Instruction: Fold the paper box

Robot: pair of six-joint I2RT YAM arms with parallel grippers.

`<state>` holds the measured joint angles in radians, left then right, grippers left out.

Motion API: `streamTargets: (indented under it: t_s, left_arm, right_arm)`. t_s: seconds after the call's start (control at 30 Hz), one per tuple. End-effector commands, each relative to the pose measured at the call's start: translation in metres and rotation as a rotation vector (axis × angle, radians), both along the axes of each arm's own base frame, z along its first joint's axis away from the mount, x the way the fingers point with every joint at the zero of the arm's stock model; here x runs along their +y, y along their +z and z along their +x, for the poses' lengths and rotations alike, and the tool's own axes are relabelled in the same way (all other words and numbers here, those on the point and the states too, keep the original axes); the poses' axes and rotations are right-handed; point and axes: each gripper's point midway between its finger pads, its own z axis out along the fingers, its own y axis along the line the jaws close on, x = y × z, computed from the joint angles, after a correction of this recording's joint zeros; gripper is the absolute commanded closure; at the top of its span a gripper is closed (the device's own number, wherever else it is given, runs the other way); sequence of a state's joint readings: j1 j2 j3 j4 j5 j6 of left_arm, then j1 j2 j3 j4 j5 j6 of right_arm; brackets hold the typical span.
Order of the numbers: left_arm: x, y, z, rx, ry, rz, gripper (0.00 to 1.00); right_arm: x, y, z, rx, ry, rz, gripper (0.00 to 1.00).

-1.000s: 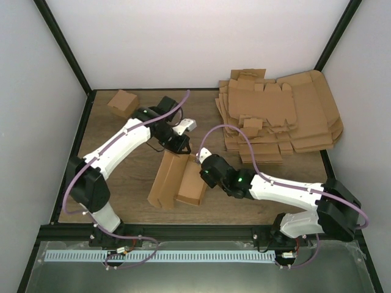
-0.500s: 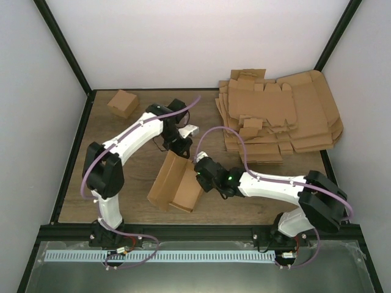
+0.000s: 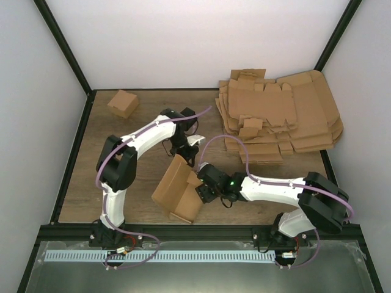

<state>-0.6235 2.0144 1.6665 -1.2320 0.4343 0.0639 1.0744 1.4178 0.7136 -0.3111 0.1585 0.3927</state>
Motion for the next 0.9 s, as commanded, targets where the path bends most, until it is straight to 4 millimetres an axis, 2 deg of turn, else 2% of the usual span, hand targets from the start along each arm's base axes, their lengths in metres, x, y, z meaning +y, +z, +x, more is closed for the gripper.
streamTargets:
  t_s: [0.0, 0.07, 0.2, 0.3, 0.53, 0.67, 0.73, 0.87]
  left_arm:
    - [-0.028, -0.008, 0.014, -0.078, -0.059, -0.075, 0.96]
    - [-0.026, -0.011, 0.015, -0.078, -0.059, -0.059, 0.96]
    - [-0.024, -0.014, 0.017, -0.084, -0.058, -0.042, 0.96]
    - [-0.023, -0.013, 0.019, -0.097, -0.058, -0.034, 0.96]
    - [-0.019, -0.005, 0.025, -0.137, -0.056, -0.013, 0.96]
    - [-0.019, 0.006, 0.03, -0.171, -0.051, -0.011, 0.96]
    - [-0.02, 0.014, 0.032, -0.189, -0.048, -0.017, 0.96]
    - [-0.022, 0.028, 0.038, -0.213, -0.039, -0.025, 0.96]
  right_arm:
    - [0.025, 0.033, 0.009, -0.014, 0.061, 0.067, 0.26]
    - [0.026, 0.038, 0.007, -0.01, 0.083, 0.084, 0.2]
    - [0.029, 0.048, -0.002, 0.05, 0.147, 0.152, 0.01]
    - [0.02, 0.052, 0.002, 0.054, 0.113, 0.139, 0.0]
    - [-0.013, 0.054, 0.021, 0.107, -0.023, 0.146, 0.0]
    - [-0.019, 0.057, 0.022, 0.117, -0.028, 0.141, 0.0]
    - [-0.018, 0.064, 0.024, 0.09, -0.022, 0.149, 0.0]
    - [-0.015, 0.092, 0.04, -0.006, -0.011, 0.155, 0.0]
